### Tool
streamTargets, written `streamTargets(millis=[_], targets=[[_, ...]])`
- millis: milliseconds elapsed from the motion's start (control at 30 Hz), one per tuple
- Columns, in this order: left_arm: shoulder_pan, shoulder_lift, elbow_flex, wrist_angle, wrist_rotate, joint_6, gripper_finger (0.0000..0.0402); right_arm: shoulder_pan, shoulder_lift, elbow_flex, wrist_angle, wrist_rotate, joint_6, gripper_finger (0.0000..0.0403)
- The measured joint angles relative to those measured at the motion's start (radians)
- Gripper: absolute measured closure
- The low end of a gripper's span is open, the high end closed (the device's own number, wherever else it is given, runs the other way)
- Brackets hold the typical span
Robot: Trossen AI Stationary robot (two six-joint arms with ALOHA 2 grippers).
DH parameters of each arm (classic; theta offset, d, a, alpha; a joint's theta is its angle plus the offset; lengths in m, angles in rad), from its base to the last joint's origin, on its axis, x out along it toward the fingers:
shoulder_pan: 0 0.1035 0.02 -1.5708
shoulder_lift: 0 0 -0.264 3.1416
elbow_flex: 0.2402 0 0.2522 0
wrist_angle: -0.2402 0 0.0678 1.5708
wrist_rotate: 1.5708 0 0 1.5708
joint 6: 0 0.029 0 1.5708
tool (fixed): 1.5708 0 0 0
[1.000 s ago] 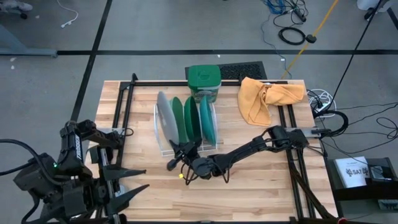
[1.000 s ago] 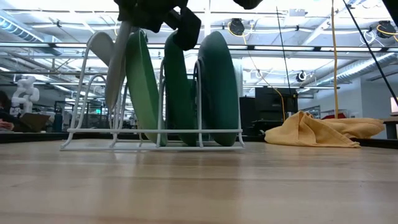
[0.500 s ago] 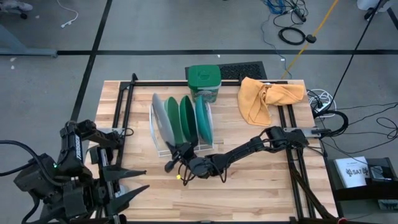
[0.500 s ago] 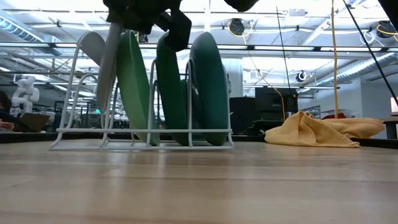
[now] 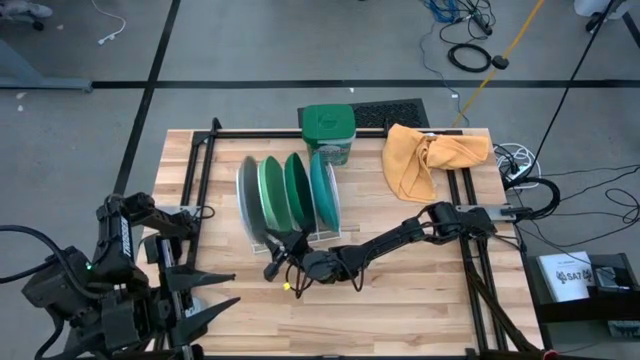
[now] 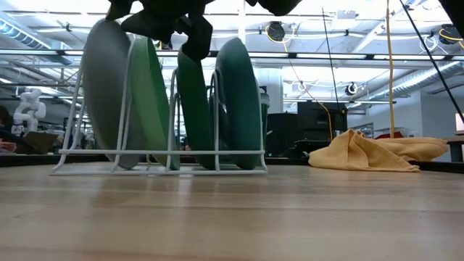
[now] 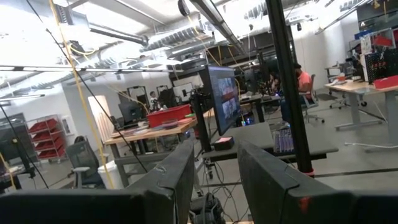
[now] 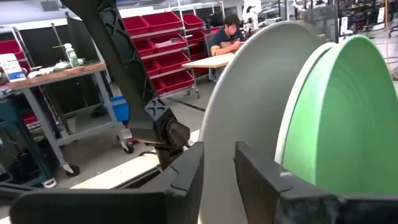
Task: Sort dishes
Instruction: Put the gray plate into the dish rack, then return to Home Position
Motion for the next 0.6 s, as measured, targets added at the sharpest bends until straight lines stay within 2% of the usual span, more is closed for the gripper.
streamTargets(millis=[333,433,600], targets=[[0.0,0.0,0.0,-0.001,-0.013,-0.001,0.0276,0.002,0.0,0.0,-0.003,0.001,-0.02,0.0301],[0.0,0.007,0.0,-0.006,-0.052,0.0,0.0276,0.011,0.0,0.0,0.011,-0.043,-0.102,0.03],[-0.001,0.016,0.0,-0.138,-0.074,-0.078,0.0276,0.047,0.0,0.0,0.051,-0.088,-0.277,0.03]])
